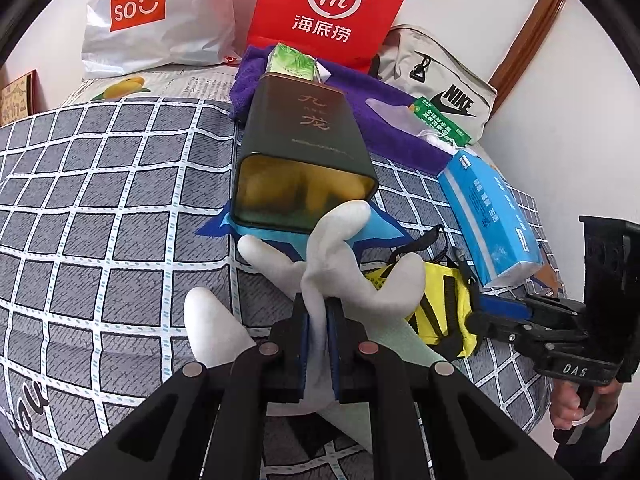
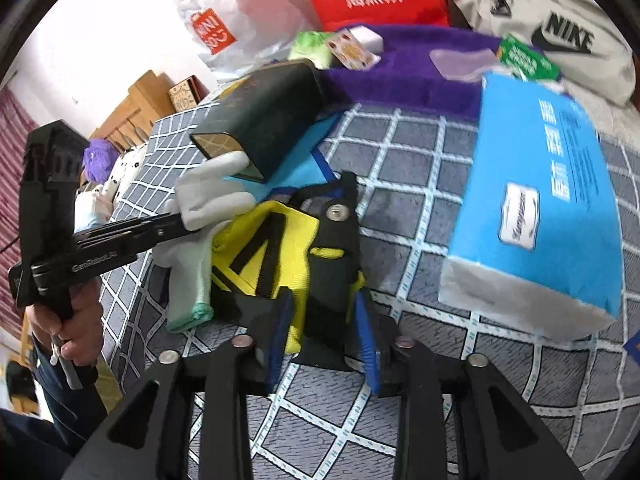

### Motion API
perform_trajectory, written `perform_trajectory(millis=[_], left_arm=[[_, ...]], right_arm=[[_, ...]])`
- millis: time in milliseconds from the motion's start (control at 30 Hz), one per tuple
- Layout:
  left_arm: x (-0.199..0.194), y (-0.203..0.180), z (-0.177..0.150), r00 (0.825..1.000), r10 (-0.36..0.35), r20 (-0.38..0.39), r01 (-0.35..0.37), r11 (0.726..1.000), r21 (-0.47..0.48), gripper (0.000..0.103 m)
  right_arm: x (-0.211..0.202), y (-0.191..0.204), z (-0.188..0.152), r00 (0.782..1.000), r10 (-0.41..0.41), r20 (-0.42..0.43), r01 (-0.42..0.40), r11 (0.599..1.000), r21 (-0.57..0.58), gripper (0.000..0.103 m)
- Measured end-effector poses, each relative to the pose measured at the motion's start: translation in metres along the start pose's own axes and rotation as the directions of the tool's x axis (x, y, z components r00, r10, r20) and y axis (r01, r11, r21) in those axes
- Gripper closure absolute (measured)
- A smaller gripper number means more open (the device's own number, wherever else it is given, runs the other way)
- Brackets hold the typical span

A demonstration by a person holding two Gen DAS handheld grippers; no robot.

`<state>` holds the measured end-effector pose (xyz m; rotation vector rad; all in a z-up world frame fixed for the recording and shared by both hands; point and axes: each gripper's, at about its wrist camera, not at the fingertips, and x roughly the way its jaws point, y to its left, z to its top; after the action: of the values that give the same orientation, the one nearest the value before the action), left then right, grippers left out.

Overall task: Organize soft objects
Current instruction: 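Grip the yellow-black pouch with the right tool while the left tool holds the glove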

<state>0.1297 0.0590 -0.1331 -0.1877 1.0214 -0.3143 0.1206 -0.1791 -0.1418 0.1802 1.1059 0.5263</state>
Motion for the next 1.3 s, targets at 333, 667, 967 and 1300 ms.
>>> perform_trajectory(millis=[333, 667, 967, 1300], left_arm=[[0.002, -0.001, -0.001, 1.000, 0.010, -0.010, -0.010, 1.000, 0.005, 0.094], [-0.007, -0.005, 0.002, 1.000, -0.002, 0.020, 0.001, 1.000, 0.019, 0.094], [-0.031, -0.013, 0.010, 0.996, -0.046, 0.073, 0.045, 0.999, 0.019, 0.094], [-0.065, -0.037, 0.025, 0.988, -0.071, 0.137, 0.062, 0.996, 0.064, 0.094]], right_arm=[[-0.005, 0.007, -0.002, 0.999, -0.005, 0.049, 0.007, 1.000, -0.027, 0.083], [-0.020, -0.001, -0.003, 0.997, 0.000, 0.077, 0.001, 1.000, -0.004, 0.084], [-0.043, 0.001, -0.002, 0.993, 0.010, 0.121, -0.008, 1.000, -0.023, 0.084], [-0.072, 0.003, 0.012, 0.983, 0.006, 0.182, 0.001, 0.999, -0.041, 0.084]])
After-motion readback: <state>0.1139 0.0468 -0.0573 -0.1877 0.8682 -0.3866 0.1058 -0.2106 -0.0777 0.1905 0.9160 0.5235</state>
